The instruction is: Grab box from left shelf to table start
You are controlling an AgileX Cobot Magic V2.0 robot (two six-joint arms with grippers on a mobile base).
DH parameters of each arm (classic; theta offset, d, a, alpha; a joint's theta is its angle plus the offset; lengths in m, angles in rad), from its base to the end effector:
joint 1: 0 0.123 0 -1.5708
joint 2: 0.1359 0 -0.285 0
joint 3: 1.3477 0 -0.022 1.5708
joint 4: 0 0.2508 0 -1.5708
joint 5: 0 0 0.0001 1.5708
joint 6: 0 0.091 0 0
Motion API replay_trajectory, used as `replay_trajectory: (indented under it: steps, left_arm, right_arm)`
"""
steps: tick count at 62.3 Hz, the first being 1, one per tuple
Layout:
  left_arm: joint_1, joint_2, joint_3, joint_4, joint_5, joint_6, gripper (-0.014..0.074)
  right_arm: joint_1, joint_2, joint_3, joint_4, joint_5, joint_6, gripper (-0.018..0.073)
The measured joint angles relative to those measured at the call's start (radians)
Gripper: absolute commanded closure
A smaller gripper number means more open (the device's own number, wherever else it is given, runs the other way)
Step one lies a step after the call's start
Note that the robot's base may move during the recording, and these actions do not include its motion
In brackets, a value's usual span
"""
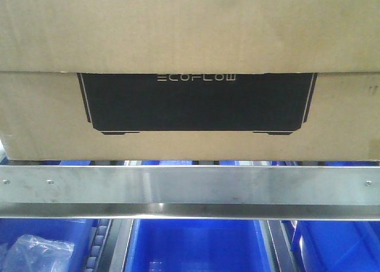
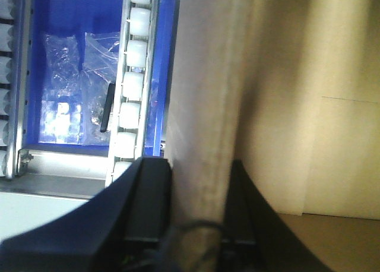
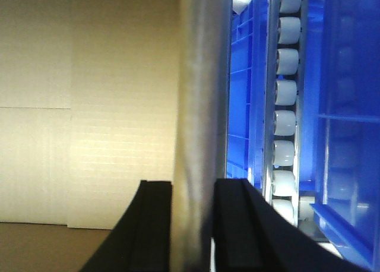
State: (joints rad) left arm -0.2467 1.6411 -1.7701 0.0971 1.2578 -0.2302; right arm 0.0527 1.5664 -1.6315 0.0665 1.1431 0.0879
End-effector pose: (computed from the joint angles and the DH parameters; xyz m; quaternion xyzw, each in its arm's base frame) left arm 0.3360 -0.0760 0.3990 0.0103 0.9640 -0.0146 0.2653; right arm 0.3309 0.0230 0.3893 0.0214 0.9575 0.0529 0.2828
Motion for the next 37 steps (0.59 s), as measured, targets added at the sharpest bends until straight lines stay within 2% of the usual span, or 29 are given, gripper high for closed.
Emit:
replay_trajectory:
  steps: [23,37]
  left_arm:
    - [0.0,-0.008,0.0,-0.014,-0.003,-0.002,0.0616]
    - [0.0,-0.084,0.006,-0.023,0.002,-0.006,0.0616]
  right_arm:
    - [0.0,-0.013,0.0,0.0,0.0,0.0,0.0505]
    - [0.0,-0.081,0.0,-0.002,0.024,0.007,0.0505]
